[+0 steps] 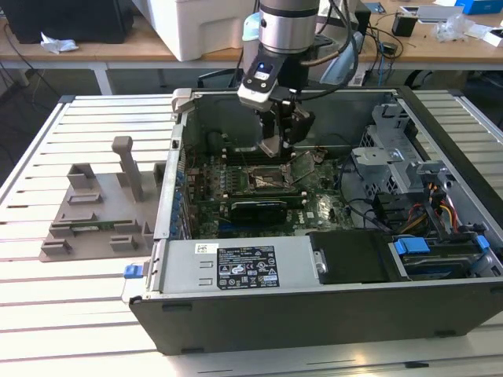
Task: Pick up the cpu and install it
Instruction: 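Place the cpu into insertion slot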
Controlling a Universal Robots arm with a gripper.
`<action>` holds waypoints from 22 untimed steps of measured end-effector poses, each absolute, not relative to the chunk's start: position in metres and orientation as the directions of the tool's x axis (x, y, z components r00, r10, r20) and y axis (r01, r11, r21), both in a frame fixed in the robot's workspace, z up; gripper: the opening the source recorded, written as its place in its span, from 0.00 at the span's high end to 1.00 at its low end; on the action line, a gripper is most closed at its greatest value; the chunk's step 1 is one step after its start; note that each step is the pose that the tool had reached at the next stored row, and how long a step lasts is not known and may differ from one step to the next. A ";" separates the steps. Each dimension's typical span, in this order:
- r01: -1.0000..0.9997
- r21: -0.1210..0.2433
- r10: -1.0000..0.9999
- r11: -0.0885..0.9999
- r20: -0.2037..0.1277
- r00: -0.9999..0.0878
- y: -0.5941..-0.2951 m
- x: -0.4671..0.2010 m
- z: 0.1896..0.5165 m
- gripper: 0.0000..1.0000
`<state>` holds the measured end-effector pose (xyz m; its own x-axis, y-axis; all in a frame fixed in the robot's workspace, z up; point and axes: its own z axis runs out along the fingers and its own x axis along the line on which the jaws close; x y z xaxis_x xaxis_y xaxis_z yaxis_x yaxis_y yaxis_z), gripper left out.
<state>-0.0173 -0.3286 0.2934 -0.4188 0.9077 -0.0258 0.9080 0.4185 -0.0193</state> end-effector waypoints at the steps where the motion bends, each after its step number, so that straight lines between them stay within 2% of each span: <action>1: 0.931 -0.020 0.931 0.365 -0.028 -0.365 -0.329 -0.017 0.293 0.45; 4: 0.977 -0.022 0.977 0.212 -0.035 -0.213 -0.329 -0.017 0.293 0.45; 9: 0.997 -0.023 0.997 0.072 -0.037 -0.073 -0.329 -0.017 0.292 0.45; 14: 1.000 -0.024 0.999 0.007 -0.037 -0.007 -0.326 -0.017 0.276 0.45; 22: 1.000 -0.024 0.999 -0.002 -0.037 0.001 -0.317 -0.017 0.256 0.45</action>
<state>-0.0170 -0.3173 0.2565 0.0009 0.9993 -0.0373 0.9997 -0.0018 -0.0238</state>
